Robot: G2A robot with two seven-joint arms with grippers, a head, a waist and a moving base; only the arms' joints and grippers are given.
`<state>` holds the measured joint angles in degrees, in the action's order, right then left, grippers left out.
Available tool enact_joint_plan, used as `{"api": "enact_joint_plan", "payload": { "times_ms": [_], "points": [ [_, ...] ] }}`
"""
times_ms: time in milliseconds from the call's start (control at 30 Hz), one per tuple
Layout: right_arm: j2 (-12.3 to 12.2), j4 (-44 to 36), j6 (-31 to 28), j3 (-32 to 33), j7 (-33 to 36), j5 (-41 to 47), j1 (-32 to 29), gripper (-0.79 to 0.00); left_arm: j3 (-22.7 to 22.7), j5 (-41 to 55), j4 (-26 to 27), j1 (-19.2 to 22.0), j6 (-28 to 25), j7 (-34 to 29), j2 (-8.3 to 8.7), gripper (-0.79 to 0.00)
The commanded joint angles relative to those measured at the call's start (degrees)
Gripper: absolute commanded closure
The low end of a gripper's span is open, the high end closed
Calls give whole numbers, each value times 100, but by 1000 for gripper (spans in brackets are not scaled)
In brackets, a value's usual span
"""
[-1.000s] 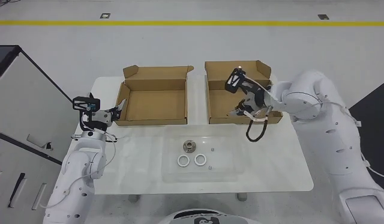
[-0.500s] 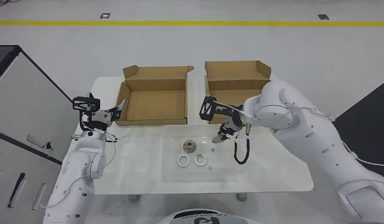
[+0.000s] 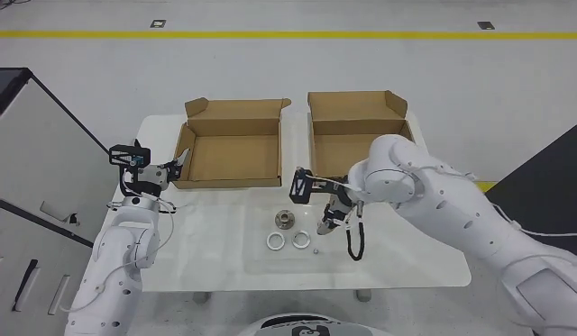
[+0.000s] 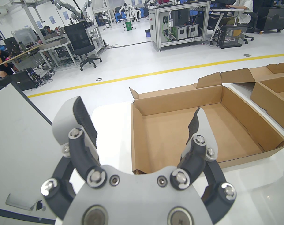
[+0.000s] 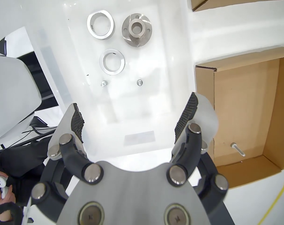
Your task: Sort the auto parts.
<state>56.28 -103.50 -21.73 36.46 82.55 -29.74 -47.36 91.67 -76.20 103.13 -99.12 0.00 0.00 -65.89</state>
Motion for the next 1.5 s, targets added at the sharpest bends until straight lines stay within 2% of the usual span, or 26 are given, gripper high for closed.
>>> {"api": "enact_joint_plan", "payload": {
  "times_ms": [0, 433, 1033, 1467],
  "points": [
    [6, 54, -9, -101, -9, -3, 37, -785, 0, 0, 0, 0, 0, 0, 0, -785],
    [132, 373, -31, -574, -38, 21, 235, -785, 0, 0, 0, 0, 0, 0, 0, -785],
    [143, 414, 20, -613, -179, -34, 167, -785, 0, 0, 0, 0, 0, 0, 0, -785],
    [520, 794, 348, -1229, 45, -167, 519, -785, 0, 0, 0, 0, 0, 0, 0, -785]
  ]
}}
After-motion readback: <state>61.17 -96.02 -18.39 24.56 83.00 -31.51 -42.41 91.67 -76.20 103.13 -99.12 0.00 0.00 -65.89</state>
